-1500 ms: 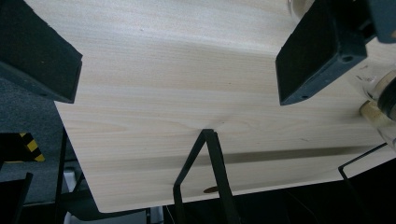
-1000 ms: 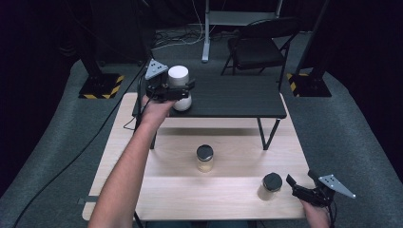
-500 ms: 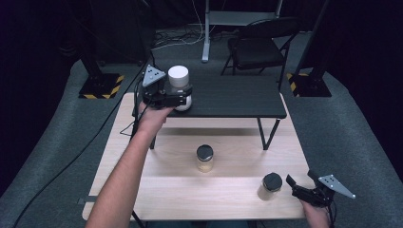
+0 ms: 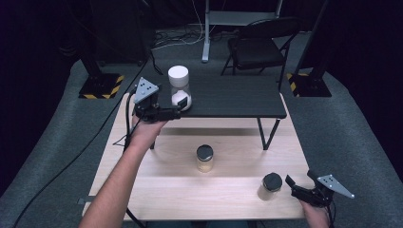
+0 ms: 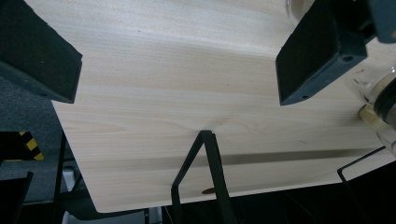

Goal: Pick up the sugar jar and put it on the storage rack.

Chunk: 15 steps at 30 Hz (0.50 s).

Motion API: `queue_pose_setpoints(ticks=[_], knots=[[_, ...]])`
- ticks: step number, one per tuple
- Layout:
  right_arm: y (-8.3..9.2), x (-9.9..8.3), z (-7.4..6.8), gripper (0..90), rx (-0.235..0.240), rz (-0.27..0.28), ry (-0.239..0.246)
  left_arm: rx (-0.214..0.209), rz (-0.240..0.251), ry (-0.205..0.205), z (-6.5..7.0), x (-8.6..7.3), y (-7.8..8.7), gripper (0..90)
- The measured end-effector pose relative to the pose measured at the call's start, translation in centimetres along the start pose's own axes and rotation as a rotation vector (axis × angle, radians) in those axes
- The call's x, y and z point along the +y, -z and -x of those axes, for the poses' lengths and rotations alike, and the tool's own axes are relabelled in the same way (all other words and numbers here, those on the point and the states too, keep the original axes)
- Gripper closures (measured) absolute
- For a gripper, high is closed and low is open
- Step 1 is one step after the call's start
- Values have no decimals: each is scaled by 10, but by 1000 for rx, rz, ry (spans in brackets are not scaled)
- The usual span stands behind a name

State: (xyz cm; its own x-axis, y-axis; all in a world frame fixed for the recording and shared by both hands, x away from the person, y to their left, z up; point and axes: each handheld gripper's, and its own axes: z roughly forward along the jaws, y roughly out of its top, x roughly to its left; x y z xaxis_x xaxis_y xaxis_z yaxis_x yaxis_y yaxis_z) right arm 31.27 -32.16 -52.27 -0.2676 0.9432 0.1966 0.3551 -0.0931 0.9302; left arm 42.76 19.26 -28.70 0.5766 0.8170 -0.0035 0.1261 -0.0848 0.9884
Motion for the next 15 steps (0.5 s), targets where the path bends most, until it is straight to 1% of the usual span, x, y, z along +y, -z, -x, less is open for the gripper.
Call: queue_pose_setpoints(ticks=[6, 7, 8, 11, 15], knots=[[0, 0, 0, 0, 2, -2, 3, -10, 21, -18, 10, -11, 18, 0], [0, 0, 0, 0, 2, -2, 3, -13, 21, -22, 10, -12, 21, 0], [0, 0, 0, 0, 2, -1, 3, -18, 28, -17, 11, -14, 23, 0], [0, 0, 0, 0, 1, -2, 2, -23, 47, -29, 13, -19, 31, 2], [0, 0, 0, 0, 2, -2, 2, -34, 54, -24, 14, -25, 38, 2]])
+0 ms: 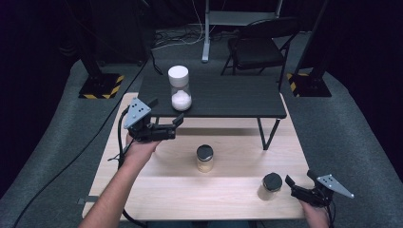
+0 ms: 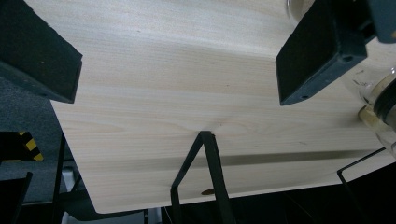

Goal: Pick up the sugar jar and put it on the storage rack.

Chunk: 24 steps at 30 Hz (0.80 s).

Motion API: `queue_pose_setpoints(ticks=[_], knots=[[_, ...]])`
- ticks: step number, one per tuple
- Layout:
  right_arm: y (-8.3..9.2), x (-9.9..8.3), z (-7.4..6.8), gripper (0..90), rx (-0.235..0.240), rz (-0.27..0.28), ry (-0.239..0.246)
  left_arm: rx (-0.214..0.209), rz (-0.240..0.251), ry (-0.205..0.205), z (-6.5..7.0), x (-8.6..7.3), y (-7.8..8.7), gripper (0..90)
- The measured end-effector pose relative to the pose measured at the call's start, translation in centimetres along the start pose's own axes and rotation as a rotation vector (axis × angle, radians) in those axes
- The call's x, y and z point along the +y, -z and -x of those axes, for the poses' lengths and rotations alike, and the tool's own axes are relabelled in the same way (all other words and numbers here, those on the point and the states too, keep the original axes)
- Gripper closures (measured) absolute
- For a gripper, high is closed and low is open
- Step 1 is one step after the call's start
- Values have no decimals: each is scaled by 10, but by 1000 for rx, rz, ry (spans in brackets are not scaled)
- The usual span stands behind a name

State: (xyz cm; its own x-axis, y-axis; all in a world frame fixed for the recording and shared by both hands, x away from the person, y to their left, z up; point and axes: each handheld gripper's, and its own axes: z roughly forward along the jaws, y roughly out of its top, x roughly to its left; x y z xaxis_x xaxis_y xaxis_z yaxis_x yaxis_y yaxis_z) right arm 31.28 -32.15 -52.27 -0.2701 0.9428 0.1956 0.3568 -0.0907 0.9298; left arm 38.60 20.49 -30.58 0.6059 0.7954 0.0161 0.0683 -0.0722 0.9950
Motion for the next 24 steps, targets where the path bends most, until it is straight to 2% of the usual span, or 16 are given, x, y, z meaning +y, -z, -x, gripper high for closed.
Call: queue_pose_setpoints(ticks=[10, 12, 16, 24], knots=[[0, 0, 0, 0, 0, 0, -1, 4, 11, 10, -1, -17, 18, 3], [0, 0, 0, 0, 1, 0, 0, 7, 5, 7, -1, -22, 21, 3], [0, 0, 0, 0, 1, 0, 0, 7, -2, 26, -3, -32, 26, 4], [0, 0, 0, 0, 2, -1, 0, 10, -35, 13, 3, -58, 36, 4]])
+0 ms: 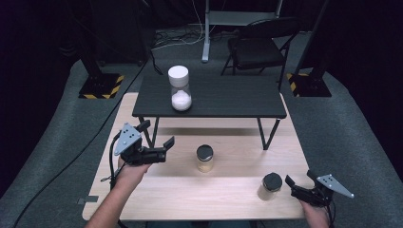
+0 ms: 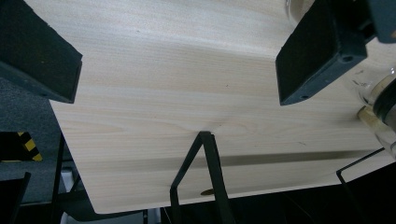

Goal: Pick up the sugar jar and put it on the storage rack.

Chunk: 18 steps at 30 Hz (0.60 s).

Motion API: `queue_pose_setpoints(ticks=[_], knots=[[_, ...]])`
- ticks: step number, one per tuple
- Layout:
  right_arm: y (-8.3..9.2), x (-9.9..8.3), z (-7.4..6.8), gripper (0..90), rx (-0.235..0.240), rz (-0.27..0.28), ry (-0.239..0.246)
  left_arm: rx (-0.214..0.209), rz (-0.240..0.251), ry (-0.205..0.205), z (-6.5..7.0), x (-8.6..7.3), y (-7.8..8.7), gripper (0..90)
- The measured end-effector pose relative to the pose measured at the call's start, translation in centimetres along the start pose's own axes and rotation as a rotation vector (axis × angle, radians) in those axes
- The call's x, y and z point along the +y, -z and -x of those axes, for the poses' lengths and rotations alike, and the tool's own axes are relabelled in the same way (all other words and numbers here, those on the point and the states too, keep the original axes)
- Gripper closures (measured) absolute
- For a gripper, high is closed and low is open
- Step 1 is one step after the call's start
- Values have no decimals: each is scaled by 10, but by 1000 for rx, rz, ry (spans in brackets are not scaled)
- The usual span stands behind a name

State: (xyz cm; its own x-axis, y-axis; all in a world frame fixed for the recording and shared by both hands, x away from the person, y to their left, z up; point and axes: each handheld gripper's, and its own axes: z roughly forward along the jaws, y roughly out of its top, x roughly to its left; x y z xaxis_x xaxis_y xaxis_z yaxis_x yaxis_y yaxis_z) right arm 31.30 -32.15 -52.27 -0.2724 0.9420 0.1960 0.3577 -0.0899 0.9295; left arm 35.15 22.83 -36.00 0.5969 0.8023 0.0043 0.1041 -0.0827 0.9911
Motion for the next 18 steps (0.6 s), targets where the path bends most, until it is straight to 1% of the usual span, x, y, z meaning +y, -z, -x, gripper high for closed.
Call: queue_pose_setpoints(ticks=[5, 8, 13, 18], knots=[[0, 0, 0, 0, -1, 1, 1, 23, -10, -12, 3, -19, 8, 4], [0, 0, -1, 0, -1, 2, 2, 21, -14, 14, 1, -27, 11, 4], [0, 0, -1, 0, 1, 0, 2, 26, -20, 27, -2, -38, 16, 4], [0, 0, -1, 0, 2, -1, 3, 51, -35, 37, -8, -50, 20, 4]])
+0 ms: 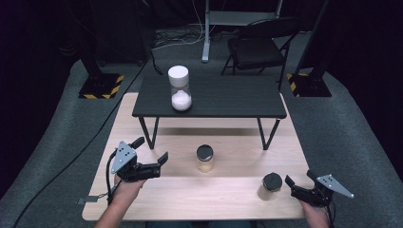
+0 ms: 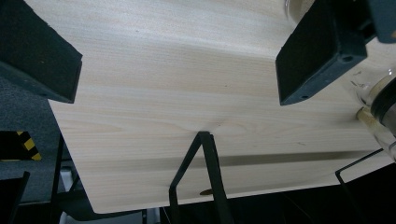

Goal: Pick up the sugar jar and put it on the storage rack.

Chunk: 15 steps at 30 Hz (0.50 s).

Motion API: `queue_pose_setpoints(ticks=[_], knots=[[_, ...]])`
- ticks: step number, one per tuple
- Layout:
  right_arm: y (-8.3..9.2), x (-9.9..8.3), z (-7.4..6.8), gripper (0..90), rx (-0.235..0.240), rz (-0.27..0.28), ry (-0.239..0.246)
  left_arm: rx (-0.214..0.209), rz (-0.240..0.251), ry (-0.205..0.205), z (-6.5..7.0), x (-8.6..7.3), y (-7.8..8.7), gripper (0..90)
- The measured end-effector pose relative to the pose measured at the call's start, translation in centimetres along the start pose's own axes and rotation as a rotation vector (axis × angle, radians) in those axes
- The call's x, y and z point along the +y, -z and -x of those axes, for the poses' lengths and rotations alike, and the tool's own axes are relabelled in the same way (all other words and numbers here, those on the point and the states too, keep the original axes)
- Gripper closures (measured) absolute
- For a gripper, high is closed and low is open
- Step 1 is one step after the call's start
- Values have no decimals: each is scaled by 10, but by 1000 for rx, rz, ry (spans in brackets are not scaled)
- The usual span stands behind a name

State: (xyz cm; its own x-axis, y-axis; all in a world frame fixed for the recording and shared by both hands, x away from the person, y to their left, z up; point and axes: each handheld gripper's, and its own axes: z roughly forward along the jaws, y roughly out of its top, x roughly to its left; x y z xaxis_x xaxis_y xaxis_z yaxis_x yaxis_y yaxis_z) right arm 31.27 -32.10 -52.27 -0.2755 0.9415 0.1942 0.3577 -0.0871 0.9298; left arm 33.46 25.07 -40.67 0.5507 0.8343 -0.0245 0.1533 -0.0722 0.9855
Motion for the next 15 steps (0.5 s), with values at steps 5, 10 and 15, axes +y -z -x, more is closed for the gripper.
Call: queue_pose_setpoints(ticks=[5, 10, 15], knots=[[0, 0, 0, 0, -1, 1, 0, 25, -16, 3, -4, -13, 3, 4], [0, 0, 0, 0, -2, -1, 2, 54, -29, 0, -6, -24, 8, 3], [0, 0, 0, 0, -1, -1, 1, 56, -26, 35, -9, -36, 10, 2]])
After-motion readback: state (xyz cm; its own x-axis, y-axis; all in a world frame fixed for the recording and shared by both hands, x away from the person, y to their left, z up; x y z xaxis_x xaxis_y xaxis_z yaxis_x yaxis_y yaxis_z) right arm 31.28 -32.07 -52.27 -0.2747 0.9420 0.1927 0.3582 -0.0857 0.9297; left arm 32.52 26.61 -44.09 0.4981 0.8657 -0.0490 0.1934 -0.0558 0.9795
